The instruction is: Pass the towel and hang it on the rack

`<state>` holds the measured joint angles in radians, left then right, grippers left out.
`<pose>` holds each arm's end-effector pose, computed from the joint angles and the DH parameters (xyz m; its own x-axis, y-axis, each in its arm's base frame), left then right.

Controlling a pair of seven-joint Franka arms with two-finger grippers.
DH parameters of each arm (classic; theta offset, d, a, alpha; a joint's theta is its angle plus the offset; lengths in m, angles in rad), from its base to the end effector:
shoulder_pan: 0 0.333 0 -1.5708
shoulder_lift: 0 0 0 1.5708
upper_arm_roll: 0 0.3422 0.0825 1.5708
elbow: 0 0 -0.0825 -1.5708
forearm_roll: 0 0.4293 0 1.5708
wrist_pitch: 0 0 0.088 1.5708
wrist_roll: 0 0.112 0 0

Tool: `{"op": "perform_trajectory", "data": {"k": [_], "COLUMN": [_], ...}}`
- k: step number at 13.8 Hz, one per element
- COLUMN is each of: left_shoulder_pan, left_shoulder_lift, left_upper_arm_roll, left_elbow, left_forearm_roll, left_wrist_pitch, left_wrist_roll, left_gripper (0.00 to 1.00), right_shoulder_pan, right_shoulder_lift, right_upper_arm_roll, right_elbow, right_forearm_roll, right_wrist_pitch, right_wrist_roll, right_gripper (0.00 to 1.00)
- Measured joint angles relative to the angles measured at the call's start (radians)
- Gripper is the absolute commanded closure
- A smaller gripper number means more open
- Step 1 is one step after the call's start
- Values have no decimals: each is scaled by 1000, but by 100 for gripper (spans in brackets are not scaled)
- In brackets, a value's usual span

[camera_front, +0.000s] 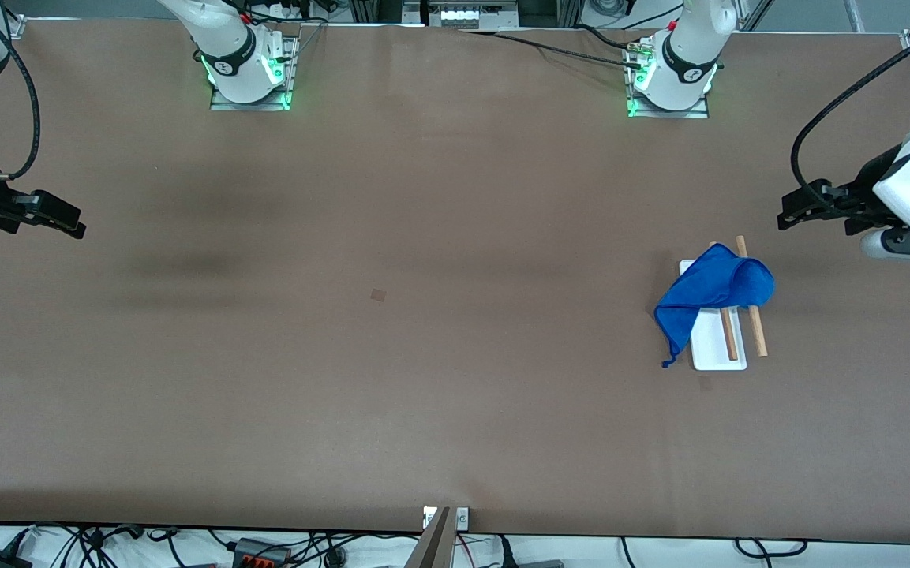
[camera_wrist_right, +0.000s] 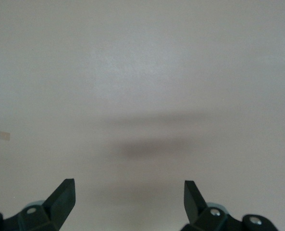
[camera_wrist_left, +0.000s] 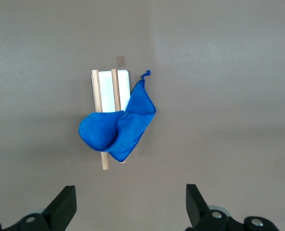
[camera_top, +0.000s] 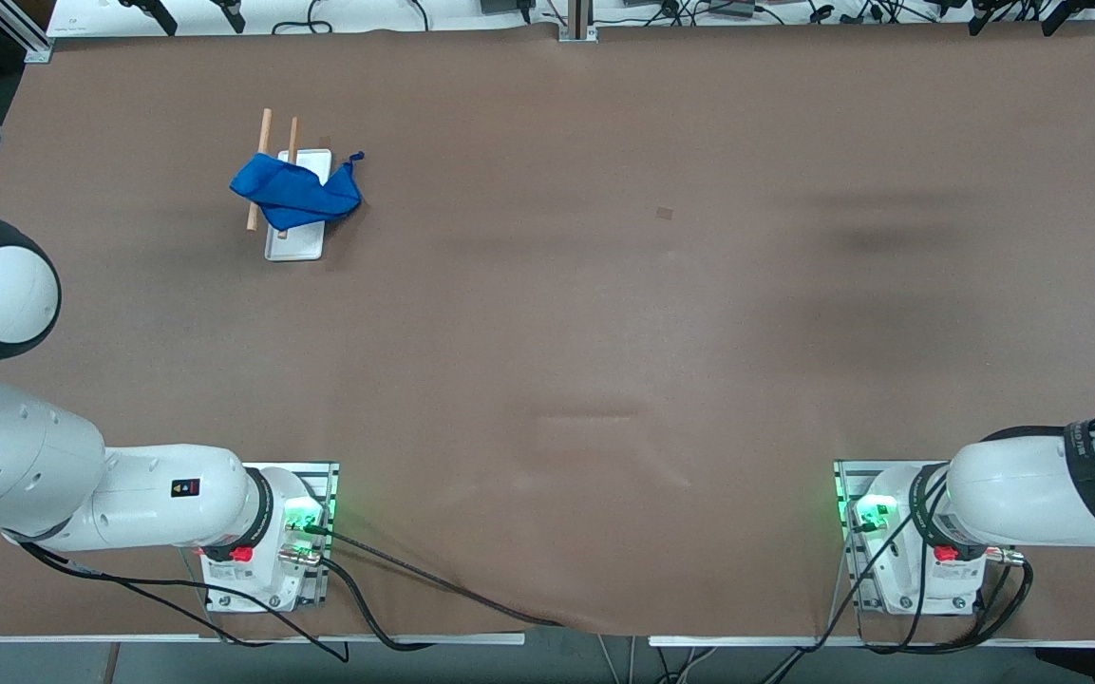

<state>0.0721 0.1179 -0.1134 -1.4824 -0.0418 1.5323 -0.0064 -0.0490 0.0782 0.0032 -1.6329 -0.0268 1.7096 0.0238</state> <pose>0.6331 -0.0267 0.6158 0.9971 -0.0365 -0.0675 -0.0329 -0.9980 0.0546 0.6326 -0.0317 0.5773 0.9978 -0.0658 -0.0009 -0.0658 -0.9975 0.0263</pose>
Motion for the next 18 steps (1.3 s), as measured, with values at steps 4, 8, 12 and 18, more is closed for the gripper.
{"op": "perform_trajectory", "data": {"k": [4,8,12,18], "left_shoulder_pan": [-47,-108,-108,-108], "left_shoulder_lift": [-31,-31,-16,-20], "left_upper_arm_roll": [44,103,111,112], "left_elbow": [-26,-37,-47,-46], "left_forearm_roll": [10,1,-6,-9], "left_wrist_pitch": [1,0,1,3], "left_wrist_roll": [-11,-35,-39,-45], "left_gripper": [0,0,0,0], "right_shoulder_pan": [0,0,0,2], "right_shoulder_lift": [-4,-5,-5,-6], "right_upper_arm_roll": [0,0,0,5], "right_elbow": [0,0,0,-2], "right_forearm_roll": [0,0,0,0], "right_wrist_pitch": [-3,-5,-5,-39], "right_wrist_roll": [0,-1,-1,-23], "right_gripper": [0,0,0,0]}}
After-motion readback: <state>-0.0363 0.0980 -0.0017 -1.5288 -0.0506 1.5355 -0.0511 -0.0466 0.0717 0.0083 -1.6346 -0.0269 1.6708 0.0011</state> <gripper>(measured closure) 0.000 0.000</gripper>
